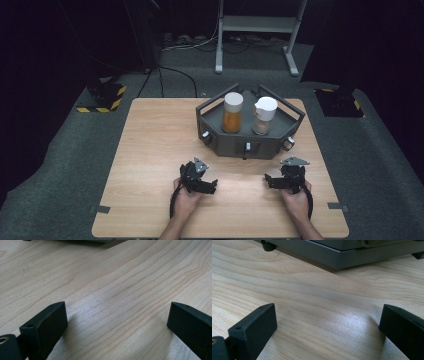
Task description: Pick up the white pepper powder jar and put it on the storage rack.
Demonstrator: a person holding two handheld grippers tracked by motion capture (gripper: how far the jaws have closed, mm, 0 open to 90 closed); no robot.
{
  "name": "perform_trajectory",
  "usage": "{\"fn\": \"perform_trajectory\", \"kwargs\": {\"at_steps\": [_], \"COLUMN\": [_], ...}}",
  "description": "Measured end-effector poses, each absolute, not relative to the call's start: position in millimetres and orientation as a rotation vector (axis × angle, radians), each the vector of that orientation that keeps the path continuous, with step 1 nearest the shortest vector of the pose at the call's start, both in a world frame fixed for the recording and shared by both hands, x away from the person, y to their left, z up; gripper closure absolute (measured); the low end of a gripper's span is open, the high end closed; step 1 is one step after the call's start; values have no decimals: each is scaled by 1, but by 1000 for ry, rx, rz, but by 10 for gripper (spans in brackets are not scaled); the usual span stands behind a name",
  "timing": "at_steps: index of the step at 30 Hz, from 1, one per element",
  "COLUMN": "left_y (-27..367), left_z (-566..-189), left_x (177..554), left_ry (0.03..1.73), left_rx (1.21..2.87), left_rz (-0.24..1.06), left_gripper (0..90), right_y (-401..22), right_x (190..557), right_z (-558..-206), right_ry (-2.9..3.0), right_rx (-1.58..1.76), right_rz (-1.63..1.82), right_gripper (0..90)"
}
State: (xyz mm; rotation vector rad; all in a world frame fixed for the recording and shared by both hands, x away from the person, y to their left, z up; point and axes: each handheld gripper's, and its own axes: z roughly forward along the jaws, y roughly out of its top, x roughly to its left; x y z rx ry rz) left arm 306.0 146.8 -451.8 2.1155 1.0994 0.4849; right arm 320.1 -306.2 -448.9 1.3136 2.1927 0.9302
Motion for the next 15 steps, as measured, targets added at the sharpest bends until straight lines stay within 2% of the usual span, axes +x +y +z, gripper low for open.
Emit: {"fn": "perform_trajectory", "kwargs": {"at_steps": [15], "left_y": [147], "left_z": [-452], "left_x": [306], "left_ry": [1099], "left_rx": [2113], "left_rz": [488], "left_gripper": [31], "right_y": [-306], "right_x": [318], "right_z": [-449], "right_ry": [2179], "right_rx": [1317], "right_rz": [929], "right_gripper": [28]}}
